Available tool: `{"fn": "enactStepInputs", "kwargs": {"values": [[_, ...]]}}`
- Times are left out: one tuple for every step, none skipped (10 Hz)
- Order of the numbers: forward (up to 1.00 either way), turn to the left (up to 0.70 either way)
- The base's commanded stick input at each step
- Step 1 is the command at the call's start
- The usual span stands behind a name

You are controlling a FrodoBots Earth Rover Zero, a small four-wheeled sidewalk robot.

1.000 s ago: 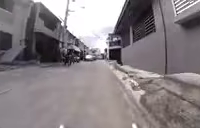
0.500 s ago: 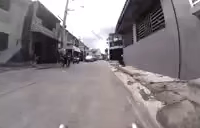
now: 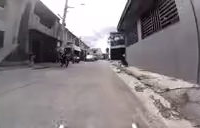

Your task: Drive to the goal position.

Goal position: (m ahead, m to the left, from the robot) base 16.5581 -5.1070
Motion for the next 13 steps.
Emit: {"fn": "enactStepInputs", "kwargs": {"values": [[1.0,0.02],[1.0,0.02],[1.0,0.02],[1.0,0.02],[1.0,0.02],[1.0,0.02],[1.0,0.02],[1.0,0.02],[1.0,0.02],[1.0,0.02],[1.0,0.02],[1.0,0.02],[1.0,0.02]]}}
